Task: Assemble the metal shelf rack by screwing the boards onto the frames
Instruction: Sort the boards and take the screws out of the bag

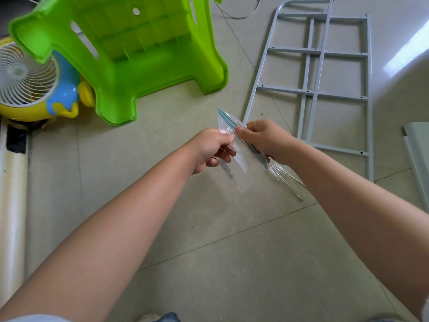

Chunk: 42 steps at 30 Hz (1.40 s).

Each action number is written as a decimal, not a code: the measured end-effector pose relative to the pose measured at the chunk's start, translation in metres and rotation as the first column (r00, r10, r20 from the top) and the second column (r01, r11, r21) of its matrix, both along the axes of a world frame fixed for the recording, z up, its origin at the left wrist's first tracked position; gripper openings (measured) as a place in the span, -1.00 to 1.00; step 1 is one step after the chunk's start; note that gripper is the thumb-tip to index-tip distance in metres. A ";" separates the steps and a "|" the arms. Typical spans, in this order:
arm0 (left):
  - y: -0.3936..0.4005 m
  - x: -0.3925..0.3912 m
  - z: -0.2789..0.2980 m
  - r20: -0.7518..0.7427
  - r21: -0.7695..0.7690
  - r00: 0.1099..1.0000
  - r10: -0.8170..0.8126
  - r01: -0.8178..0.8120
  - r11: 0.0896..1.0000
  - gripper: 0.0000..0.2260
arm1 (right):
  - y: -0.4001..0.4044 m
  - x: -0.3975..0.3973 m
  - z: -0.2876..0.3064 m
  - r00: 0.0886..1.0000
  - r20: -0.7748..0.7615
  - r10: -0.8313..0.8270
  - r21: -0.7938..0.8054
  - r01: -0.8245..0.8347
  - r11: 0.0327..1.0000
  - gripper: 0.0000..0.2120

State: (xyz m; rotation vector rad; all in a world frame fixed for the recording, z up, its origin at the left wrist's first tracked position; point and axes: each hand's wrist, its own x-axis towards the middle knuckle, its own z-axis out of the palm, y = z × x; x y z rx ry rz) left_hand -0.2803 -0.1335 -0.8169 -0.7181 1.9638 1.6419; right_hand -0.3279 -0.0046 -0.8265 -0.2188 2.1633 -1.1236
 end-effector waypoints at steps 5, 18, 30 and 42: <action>0.005 0.002 -0.003 0.017 -0.038 1.000 0.008 -0.008 0.999 -0.69 | -0.008 0.000 0.002 0.980 -0.193 0.056 0.137 -0.030 0.990 -0.55; 0.004 -0.012 0.014 0.042 -0.227 0.992 -0.118 0.124 0.966 -0.71 | -0.015 -0.005 0.007 0.968 -0.252 -0.004 0.141 0.041 0.989 -0.56; 0.000 0.004 0.012 0.156 -0.306 0.960 -0.233 0.271 0.912 -0.69 | 0.016 -0.012 0.007 0.980 -0.194 -0.050 0.178 0.085 0.980 -0.59; -0.008 0.000 0.002 0.001 -0.522 0.994 -0.113 0.097 0.848 -0.74 | 0.022 -0.021 0.025 0.977 0.027 0.210 0.485 -0.196 0.852 -0.74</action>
